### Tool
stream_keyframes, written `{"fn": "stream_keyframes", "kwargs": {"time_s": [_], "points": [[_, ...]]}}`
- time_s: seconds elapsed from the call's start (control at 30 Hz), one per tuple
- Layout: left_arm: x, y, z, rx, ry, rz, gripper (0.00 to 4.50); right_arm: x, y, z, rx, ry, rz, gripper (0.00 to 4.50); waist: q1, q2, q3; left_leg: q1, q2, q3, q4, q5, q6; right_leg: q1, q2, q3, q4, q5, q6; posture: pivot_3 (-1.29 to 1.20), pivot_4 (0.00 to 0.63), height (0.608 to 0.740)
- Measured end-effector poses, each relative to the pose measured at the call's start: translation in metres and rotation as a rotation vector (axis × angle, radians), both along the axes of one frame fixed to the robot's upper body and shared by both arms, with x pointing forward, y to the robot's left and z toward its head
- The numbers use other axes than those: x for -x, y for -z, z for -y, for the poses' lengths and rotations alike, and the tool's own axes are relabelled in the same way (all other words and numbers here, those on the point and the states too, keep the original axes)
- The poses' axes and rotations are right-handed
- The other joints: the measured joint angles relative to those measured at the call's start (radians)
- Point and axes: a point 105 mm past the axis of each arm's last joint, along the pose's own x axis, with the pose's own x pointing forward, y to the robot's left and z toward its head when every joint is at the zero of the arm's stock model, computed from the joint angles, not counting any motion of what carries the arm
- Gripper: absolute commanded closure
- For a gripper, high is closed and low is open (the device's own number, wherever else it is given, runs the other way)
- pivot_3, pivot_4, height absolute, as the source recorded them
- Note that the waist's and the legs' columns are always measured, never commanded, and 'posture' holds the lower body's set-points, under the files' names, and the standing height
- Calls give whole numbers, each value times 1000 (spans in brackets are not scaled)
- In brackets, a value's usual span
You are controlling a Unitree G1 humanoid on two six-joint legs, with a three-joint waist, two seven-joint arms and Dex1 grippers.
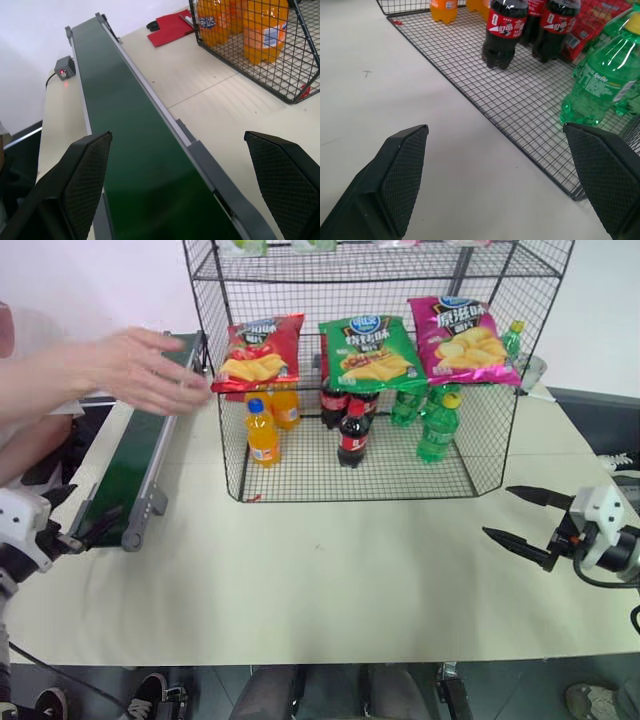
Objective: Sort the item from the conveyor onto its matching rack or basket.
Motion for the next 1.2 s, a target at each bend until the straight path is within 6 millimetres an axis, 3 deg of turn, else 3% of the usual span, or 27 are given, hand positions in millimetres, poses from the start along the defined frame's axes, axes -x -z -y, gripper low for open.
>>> {"fn": "stream_keyframes", "kwargs": {"time_s": [0.37,1.2], "points": [[10,11,13,-23,33,-24,64,-3,-2,-2,-3,-2,0,0,-11,0,0,0,0,0,0,0,0,2,0,0,0,0,0,0,150,740],[23,17,5,-114,-10,-43,64,-7,-1,-13,2,-52,-16,0,-16,0,0,0,0,0,0,0,0,2,0,0,0,0,0,0,150,740]]}}
